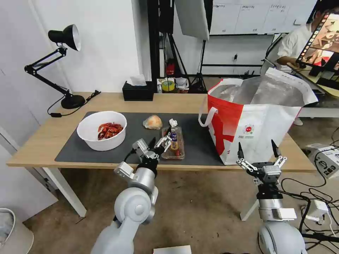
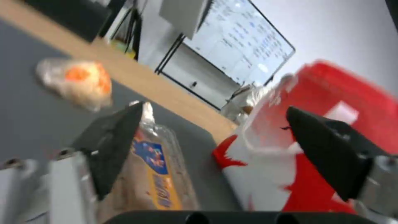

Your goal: Pick up the trash from the table and place it into the takeout bag.

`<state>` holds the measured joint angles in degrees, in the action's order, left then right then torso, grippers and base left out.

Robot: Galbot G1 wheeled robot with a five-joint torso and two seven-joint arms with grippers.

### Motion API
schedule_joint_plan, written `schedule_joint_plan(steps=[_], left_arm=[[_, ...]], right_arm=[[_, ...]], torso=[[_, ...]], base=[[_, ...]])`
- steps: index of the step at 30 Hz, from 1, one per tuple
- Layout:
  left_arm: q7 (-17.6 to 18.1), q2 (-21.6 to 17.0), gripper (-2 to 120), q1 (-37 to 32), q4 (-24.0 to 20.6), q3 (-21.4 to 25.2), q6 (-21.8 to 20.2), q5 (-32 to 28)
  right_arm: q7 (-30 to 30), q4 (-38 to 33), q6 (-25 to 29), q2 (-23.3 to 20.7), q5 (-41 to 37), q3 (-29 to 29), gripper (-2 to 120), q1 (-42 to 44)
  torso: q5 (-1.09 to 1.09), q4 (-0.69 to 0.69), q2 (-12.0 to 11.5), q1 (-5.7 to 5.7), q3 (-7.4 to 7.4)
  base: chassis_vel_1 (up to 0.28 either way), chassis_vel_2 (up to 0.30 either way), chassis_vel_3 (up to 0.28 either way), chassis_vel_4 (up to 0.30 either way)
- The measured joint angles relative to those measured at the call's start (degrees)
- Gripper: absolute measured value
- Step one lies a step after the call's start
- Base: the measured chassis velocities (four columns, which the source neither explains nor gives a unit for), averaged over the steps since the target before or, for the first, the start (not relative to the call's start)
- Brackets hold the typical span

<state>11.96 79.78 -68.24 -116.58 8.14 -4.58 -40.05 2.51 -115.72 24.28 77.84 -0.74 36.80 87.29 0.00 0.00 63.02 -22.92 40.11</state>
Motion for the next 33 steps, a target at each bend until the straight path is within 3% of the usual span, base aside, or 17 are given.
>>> schedule_joint_plan(steps=[4,6,19,22,25,33], left_arm=[[-3.3,-1.0,75,-0.1,1.5,-0.4,0.4,5.2],[-4.9,-2.1,63,0.4,3.0,-1.2,0.5,9.0],[-5.0,-4.5,23,5.3,7.3,-3.0,-1.4,13.0],[-4.8,-4.8,6,5.6,7.9,-3.8,-2.8,14.4],[-4.7,-4.8,0,5.7,8.3,-4.3,-3.3,15.2],[-4.7,-5.0,0,6.1,9.0,-4.7,-5.6,15.9]], right_arm=[[0.0,0.0,0.0,0.0,0.1,-0.1,100,0.0],[0.0,0.0,0.0,0.1,0.2,-0.2,100,0.1],[-0.1,0.7,0.0,0.3,0.4,-0.3,100,-0.1],[-0.1,1.2,0.2,0.5,0.4,-0.3,100,-0.3],[-0.1,1.5,0.4,0.6,0.5,-0.3,100,-0.4],[-0.2,1.9,0.6,0.9,0.5,-0.4,100,-0.6]], torso=[[0.00,0.00,0.0,0.00,0.00],[0.00,0.00,0.0,0.00,0.00],[0.00,0.00,0.0,0.00,0.00],[0.00,0.00,0.0,0.00,0.00],[0.00,0.00,0.0,0.00,0.00],[0.01,0.00,0.0,0.00,0.00]], base=[[0.000,0.000,0.000,0.000],[0.000,0.000,0.000,0.000],[0.000,0.000,0.000,0.000],[0.000,0.000,0.000,0.000],[0.000,0.000,0.000,0.000],[0.000,0.000,0.000,0.000]])
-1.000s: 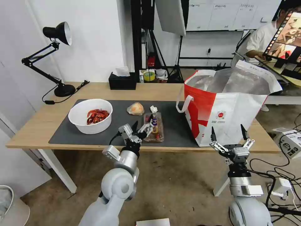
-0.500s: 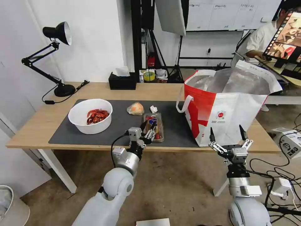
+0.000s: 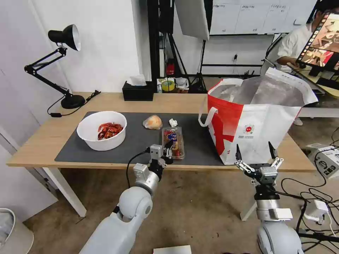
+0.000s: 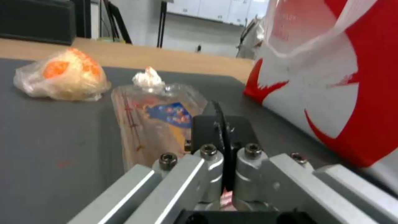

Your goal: Pick up the trash from the table and place it into the takeout bag.

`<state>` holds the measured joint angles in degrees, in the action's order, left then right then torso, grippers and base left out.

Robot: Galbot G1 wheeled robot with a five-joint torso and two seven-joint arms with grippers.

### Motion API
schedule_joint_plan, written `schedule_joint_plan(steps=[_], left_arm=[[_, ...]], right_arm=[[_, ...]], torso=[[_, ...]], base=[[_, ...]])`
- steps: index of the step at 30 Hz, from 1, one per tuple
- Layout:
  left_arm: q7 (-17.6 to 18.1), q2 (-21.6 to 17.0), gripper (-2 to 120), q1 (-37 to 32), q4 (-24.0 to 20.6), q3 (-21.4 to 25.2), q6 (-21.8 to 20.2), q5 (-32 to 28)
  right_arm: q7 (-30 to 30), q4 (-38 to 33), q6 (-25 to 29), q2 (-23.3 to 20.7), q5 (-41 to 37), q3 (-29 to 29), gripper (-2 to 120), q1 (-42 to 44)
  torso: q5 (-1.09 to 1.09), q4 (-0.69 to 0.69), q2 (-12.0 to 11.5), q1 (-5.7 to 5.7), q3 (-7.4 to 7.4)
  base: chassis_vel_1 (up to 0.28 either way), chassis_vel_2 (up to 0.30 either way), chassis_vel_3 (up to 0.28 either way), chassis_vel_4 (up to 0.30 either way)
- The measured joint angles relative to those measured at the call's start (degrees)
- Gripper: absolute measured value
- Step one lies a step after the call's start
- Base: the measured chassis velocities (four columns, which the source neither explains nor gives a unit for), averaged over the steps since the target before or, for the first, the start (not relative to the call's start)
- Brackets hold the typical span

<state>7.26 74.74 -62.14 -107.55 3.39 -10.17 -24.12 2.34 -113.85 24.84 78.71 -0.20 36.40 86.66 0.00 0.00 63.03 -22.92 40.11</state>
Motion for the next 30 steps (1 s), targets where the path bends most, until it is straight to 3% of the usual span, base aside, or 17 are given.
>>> schedule_joint_plan(steps=[10,18,30], left_arm=[[0.4,0.0,0,0.2,0.6,0.0,-4.4,0.1],[0.5,0.2,0,0.2,0.8,0.0,-5.5,0.1],[0.7,0.0,0,0.3,0.6,0.0,-5.3,-0.1]], right_arm=[[0.0,0.7,0.3,0.3,0.0,0.0,100,-0.3],[-0.1,0.9,0.3,0.2,-0.7,-0.4,100,-0.5],[-1.3,-1.9,-6.9,-1.9,-14.8,-7.8,100,-0.5]], torso=[[0.00,0.00,0.0,0.00,0.00],[0.00,0.00,0.0,0.00,0.00],[-0.01,0.00,0.0,0.00,0.00]], base=[[0.000,0.000,0.000,0.000],[0.000,0.000,0.000,0.000],[0.000,0.000,0.000,0.000]])
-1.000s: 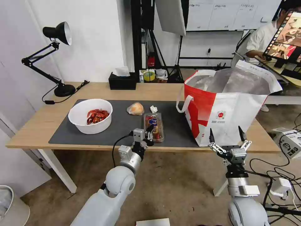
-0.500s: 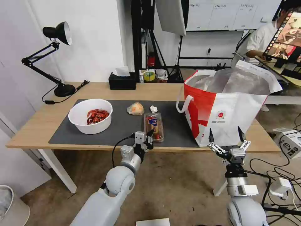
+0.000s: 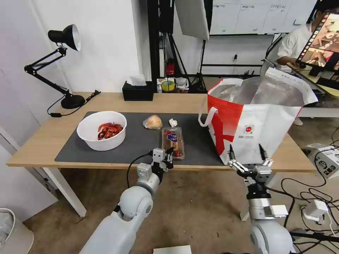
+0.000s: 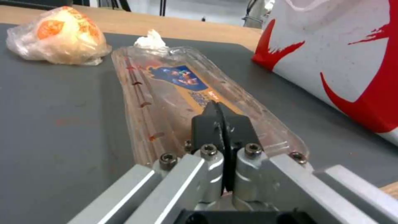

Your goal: Pick up the trash from the table and place it into the takeout bag.

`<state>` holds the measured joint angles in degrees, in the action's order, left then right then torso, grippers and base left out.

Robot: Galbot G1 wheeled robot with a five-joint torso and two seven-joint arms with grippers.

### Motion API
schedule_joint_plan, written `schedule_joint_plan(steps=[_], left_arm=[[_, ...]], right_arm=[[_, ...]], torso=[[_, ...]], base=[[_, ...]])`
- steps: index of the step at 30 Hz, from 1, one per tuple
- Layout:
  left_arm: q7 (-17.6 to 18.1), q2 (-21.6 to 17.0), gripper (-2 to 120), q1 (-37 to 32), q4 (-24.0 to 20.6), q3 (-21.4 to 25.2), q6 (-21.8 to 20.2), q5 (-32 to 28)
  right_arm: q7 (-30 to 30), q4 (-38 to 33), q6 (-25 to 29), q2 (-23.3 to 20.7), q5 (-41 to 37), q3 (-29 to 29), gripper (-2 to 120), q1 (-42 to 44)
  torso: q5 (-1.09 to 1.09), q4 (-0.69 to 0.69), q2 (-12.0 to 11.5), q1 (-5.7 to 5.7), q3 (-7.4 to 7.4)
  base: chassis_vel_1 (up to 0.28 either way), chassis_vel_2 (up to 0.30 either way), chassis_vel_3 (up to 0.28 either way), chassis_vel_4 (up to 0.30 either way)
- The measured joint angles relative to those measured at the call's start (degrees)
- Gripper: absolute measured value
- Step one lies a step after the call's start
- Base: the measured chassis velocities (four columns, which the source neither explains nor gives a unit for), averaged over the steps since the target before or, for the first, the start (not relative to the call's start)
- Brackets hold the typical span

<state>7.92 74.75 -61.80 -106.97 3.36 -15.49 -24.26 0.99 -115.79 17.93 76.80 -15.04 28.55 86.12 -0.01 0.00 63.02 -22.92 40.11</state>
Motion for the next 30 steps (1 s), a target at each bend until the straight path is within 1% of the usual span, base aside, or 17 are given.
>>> schedule_joint_plan(steps=[1,3,7,8,10,13,14,16,17,20,21,23,24,27,30], left_arm=[[0.0,0.0,0,0.0,0.0,0.0,0.0,0.0],[0.0,0.0,0,0.0,0.0,0.0,0.1,0.0],[0.0,0.1,0,0.0,0.0,0.0,0.2,-0.1],[0.0,0.1,0,0.0,0.0,0.0,0.3,-0.1],[0.0,0.1,0,0.0,0.1,0.0,0.4,-0.1],[0.0,0.1,0,0.1,0.1,0.0,0.5,-0.1],[0.0,0.1,0,0.1,0.1,0.0,0.5,-0.1],[0.0,0.1,0,0.1,0.2,-0.2,0.8,-0.1],[0.0,0.1,0,0.1,0.2,-0.2,0.8,-0.1],[0.0,0.0,0,0.2,0.6,-0.7,1.6,-0.1],[0.0,0.0,0,0.2,0.6,-0.7,1.6,-0.1],[-0.1,0.0,0,0.2,0.7,-1.0,1.7,-0.1],[-0.1,0.0,0,0.2,0.7,-1.0,1.7,-0.1],[-0.1,0.0,0,0.3,0.8,-1.1,1.7,-0.1],[-0.1,-0.1,0,0.3,0.8,-1.1,1.8,-0.1]], right_arm=[[0.0,0.0,0.0,0.0,0.0,0.0,100,0.0],[-0.2,-0.6,-1.8,-0.5,-2.6,-2.3,100,-0.5],[-0.2,-0.9,-3.3,-0.7,-4.8,-4.7,100,-0.8],[-0.2,-0.9,-4.3,-0.9,-6.2,-6.6,100,-0.9],[-0.2,-0.9,-4.6,-1.0,-6.7,-7.4,100,-1.0],[0.0,-0.7,-6.2,-1.5,-10.9,-9.9,100,-1.8],[0.0,-0.7,-6.2,-1.5,-10.9,-9.9,100,-1.8],[0.3,-0.5,-7.4,-1.7,-14.4,-10.1,100,-2.8],[0.3,-0.5,-7.4,-1.7,-14.4,-10.1,100,-2.8],[1.1,-0.1,-8.8,-2.2,-18.8,-9.9,100,-4.3],[1.1,-0.1,-8.8,-2.2,-18.8,-9.9,100,-4.3],[1.5,0.2,-9.9,-2.7,-22.1,-9.7,100,-5.5],[1.5,0.2,-9.9,-2.7,-22.1,-9.7,100,-5.5],[2.0,1.0,-11.7,-3.3,-26.6,-10.0,100,-7.5],[2.5,1.9,-12.7,-3.3,-28.3,-10.4,100,-8.6]], torso=[[0.00,0.00,0.0,0.00,0.00],[0.00,0.00,0.0,0.00,0.00],[0.00,0.00,0.0,0.00,0.00],[0.00,0.00,0.0,0.00,0.00],[0.00,0.00,0.0,0.00,0.00],[0.00,0.00,0.0,0.00,0.00],[0.00,0.00,0.0,0.00,0.00],[0.00,0.00,0.0,0.00,0.00],[0.00,0.00,0.0,0.00,0.00],[0.01,0.00,0.0,0.00,0.00],[0.01,0.00,0.0,0.00,0.00],[0.00,0.00,0.0,0.00,0.00],[0.00,0.00,0.0,0.00,0.00],[0.00,0.00,0.0,0.00,0.00],[0.00,0.00,0.0,0.00,0.00]], base=[[0.000,0.000,0.000,0.000],[0.000,0.000,0.000,0.000],[0.000,0.000,0.000,0.000],[0.000,0.000,0.000,0.000],[0.000,0.000,0.000,0.000],[0.000,0.000,0.000,0.000],[0.000,0.000,0.000,0.000],[0.000,0.000,0.000,0.000],[0.000,0.000,0.000,0.000],[0.000,0.000,0.000,0.000],[0.000,0.000,0.000,0.000],[0.000,0.000,0.000,0.000],[0.000,0.000,0.000,0.000],[0.000,0.000,0.000,0.000],[0.000,0.000,0.000,0.000]])
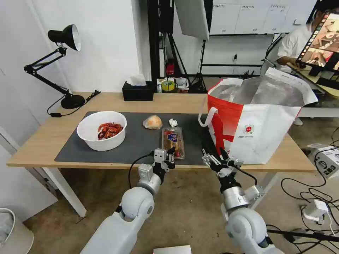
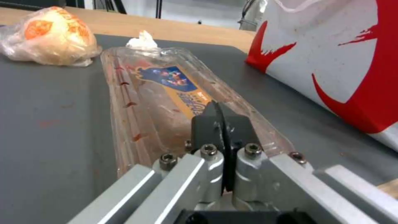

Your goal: Pick up the trash from the table and place it into the takeout bag.

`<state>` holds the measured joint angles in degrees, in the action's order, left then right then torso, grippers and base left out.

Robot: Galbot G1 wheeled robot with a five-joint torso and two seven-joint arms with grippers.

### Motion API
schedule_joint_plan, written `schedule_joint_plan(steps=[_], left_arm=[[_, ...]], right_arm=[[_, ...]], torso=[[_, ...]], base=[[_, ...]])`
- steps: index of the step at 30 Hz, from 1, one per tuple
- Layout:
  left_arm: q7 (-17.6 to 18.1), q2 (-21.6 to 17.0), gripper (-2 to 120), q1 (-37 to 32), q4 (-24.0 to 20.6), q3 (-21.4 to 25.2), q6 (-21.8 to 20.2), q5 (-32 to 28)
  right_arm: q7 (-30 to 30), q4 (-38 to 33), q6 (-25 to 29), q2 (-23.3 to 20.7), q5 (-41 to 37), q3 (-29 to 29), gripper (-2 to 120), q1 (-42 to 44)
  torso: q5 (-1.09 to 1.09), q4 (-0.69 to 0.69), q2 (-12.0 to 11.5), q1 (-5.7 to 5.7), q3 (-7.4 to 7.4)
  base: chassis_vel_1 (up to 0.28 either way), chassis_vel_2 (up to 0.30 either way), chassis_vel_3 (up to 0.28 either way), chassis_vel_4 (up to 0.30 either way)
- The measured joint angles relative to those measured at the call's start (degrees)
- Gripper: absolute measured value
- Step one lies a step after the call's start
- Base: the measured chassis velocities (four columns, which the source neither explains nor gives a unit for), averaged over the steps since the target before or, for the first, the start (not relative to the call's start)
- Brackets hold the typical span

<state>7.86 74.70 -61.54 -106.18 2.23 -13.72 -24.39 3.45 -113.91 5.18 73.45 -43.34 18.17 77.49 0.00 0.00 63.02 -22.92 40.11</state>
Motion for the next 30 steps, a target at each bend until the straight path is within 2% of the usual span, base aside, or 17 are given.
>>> schedule_joint_plan(steps=[14,16,30], left_arm=[[0.0,-0.6,0,0.0,0.0,0.0,0.2,0.0],[-0.1,-0.6,0,-0.1,0.3,0.0,0.4,-0.1],[-0.2,-0.8,0,-0.2,1.0,0.6,1.6,-0.1]], right_arm=[[2.2,4.2,-5.3,-0.2,-4.8,-3.5,100,-6.2],[2.8,5.2,-6.9,-0.1,-7.4,-4.2,100,-8.1],[4.6,9.0,-9.5,0.7,-10.4,-6.1,100,-13.8]], torso=[[0.00,0.00,0.0,0.00,0.00],[0.00,0.00,0.0,0.00,0.00],[0.00,0.00,0.0,0.00,0.00]], base=[[0.000,0.000,0.000,0.000],[0.000,0.000,0.000,0.000],[0.000,0.000,0.000,0.000]])
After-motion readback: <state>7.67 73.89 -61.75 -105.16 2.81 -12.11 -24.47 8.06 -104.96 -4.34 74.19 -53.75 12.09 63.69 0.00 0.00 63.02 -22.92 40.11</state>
